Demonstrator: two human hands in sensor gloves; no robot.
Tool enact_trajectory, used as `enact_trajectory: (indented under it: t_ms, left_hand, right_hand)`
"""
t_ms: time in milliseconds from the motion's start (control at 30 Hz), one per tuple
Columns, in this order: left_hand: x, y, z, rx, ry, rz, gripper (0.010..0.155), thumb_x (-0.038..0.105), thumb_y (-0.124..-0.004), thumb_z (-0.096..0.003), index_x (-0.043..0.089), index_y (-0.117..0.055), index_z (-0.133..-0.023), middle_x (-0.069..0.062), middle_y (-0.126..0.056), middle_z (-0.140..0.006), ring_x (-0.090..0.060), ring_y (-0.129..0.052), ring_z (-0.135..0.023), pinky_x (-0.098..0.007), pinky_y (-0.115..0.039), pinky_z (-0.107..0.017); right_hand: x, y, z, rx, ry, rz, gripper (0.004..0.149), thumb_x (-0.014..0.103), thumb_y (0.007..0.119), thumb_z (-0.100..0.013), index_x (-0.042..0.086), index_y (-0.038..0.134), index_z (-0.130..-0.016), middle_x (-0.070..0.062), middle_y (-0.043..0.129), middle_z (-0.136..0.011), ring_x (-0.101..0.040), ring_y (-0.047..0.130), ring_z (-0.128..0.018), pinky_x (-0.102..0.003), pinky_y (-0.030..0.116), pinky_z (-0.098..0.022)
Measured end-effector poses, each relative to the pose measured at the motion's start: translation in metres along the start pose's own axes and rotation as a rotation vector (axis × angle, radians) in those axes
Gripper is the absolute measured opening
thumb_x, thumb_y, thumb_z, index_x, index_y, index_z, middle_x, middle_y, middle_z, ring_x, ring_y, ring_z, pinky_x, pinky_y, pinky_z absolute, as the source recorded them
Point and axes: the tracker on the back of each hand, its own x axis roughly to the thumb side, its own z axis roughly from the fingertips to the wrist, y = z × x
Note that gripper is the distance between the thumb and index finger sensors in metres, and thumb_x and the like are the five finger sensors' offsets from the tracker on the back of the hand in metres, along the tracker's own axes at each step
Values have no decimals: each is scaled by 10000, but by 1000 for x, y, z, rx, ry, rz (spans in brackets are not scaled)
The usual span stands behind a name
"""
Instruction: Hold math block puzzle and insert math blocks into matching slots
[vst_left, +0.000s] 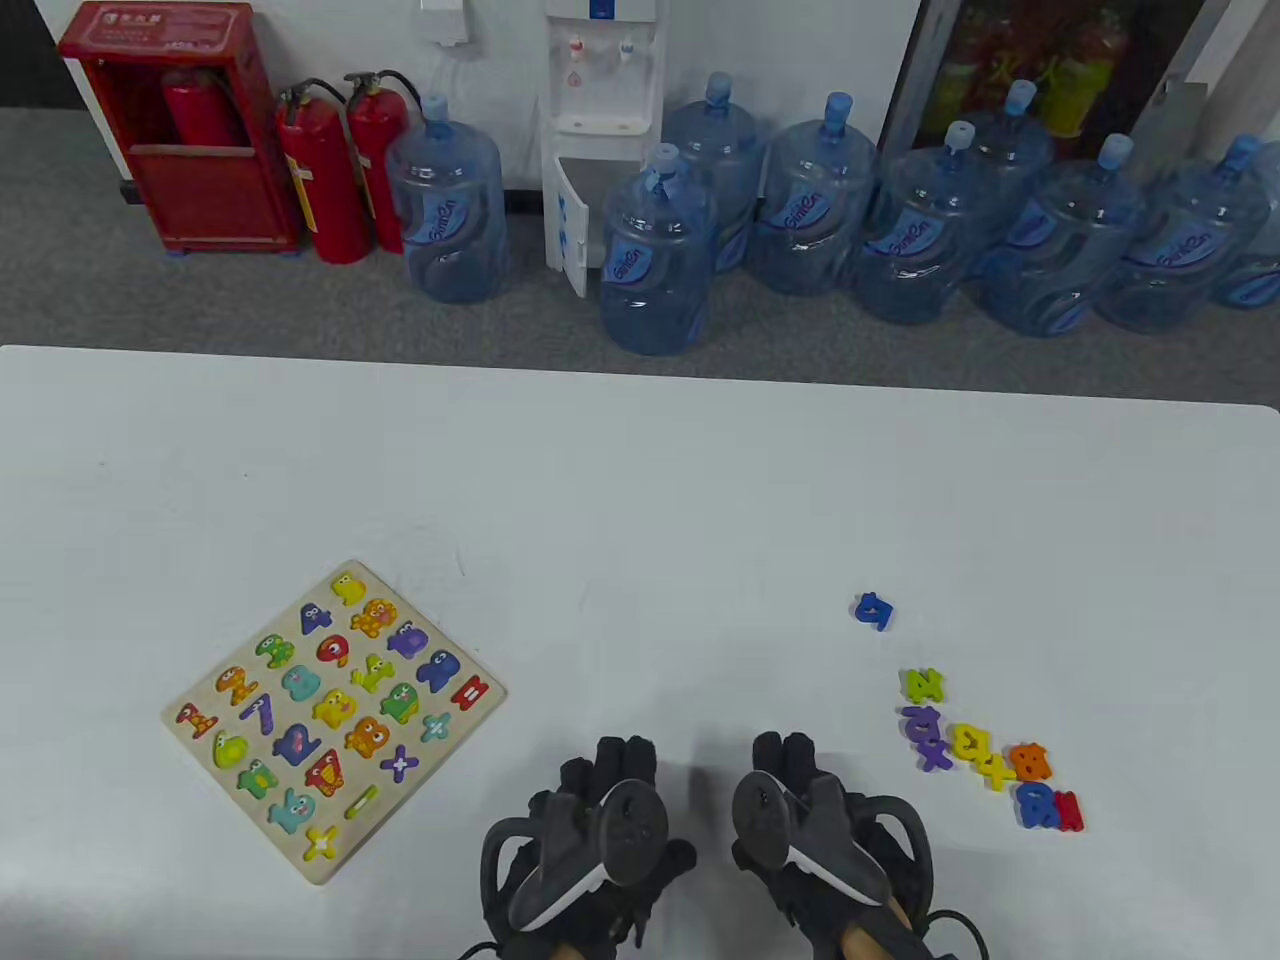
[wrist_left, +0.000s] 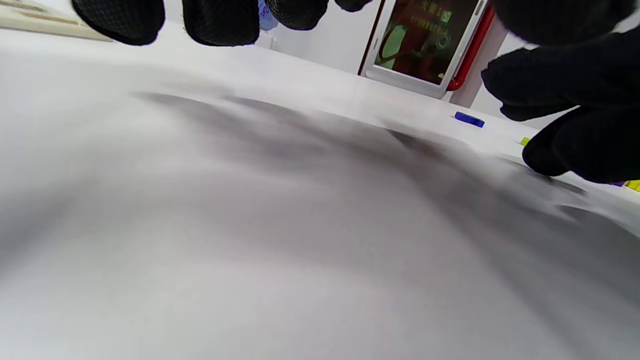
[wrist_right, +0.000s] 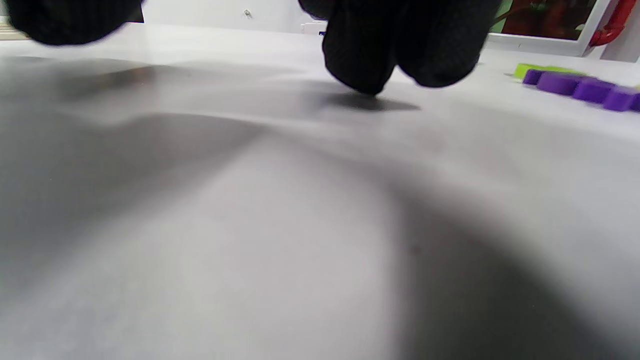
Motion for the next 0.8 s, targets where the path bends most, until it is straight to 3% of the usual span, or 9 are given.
enact_trajectory:
  t_ms: [533, 800]
  left_hand:
    - [-5, 0, -3, -18, 30, -14, 880, 626, -690, -338, 247, -374, -1067, -39, -385, -1122, -475, -532, -1031, -697, -601, -670]
    - [-46, 18, -2, 5, 218, -125, 883, 629, -697, -338, 240, -398, -1073, -49, -428, -1123, -476, -545, -1037, -718, -575, -678]
  right_hand:
    - [2, 0, 1, 15, -18, 7, 928, 536, 652, -257, 164, 233, -996, -173, 277, -1023, -304, 642, -914, -457, 674, -636]
    - [-9, -8, 3, -48, 23, 24, 918, 517, 681, -265, 178, 246, -999, -160, 281, -1029, -303, 647, -911, -447, 685, -619]
